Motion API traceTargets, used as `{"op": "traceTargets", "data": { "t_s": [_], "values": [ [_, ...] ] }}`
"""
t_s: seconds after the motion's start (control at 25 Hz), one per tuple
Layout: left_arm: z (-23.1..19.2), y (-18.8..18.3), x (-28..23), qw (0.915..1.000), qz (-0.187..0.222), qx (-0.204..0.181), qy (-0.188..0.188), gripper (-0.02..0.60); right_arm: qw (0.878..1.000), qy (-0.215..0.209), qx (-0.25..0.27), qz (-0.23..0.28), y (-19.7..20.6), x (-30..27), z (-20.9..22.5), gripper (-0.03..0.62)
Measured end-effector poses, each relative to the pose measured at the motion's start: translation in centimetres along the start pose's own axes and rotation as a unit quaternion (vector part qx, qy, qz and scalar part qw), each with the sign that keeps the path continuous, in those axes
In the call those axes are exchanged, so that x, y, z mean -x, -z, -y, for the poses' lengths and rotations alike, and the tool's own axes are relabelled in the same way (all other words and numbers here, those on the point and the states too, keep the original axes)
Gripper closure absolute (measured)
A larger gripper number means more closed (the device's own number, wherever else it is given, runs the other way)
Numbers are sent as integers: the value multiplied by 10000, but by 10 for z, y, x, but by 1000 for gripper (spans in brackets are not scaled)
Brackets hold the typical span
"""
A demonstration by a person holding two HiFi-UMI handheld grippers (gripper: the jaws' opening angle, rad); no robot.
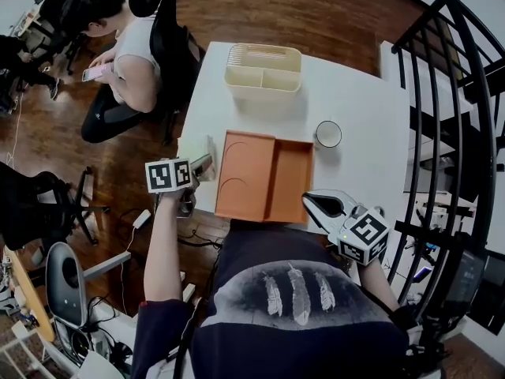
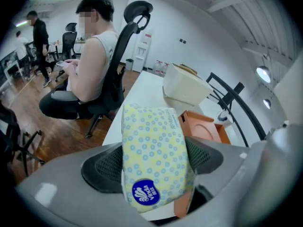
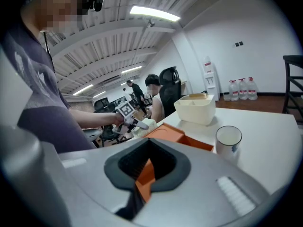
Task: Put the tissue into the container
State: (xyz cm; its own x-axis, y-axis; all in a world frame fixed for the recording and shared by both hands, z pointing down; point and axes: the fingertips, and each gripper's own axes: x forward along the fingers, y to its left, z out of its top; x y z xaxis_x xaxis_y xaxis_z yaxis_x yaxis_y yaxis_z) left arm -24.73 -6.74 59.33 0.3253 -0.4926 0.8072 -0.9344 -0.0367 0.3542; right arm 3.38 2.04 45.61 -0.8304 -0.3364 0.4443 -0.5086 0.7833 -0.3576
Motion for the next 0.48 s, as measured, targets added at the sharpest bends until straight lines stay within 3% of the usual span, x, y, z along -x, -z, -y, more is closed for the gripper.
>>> {"op": "traceTargets", "data": {
  "t_s": [0.12, 0.24, 0.4, 0.48],
  "values": [
    [15, -21, 29, 9975, 530, 406, 232, 172, 10000, 24, -8, 14, 0, 2, 3, 592],
    [59, -42, 63, 9931, 936, 304, 631, 173, 9999, 57, -41, 71, -1, 6, 6, 592],
    [148, -57, 80, 9805, 1088, 71, 1633, 173, 9997, 134, -89, 161, -5, 13, 13, 592],
    [188, -52, 72, 9743, 962, 59, 2036, 173, 9996, 172, -84, 194, -7, 16, 16, 592]
  ]
}}
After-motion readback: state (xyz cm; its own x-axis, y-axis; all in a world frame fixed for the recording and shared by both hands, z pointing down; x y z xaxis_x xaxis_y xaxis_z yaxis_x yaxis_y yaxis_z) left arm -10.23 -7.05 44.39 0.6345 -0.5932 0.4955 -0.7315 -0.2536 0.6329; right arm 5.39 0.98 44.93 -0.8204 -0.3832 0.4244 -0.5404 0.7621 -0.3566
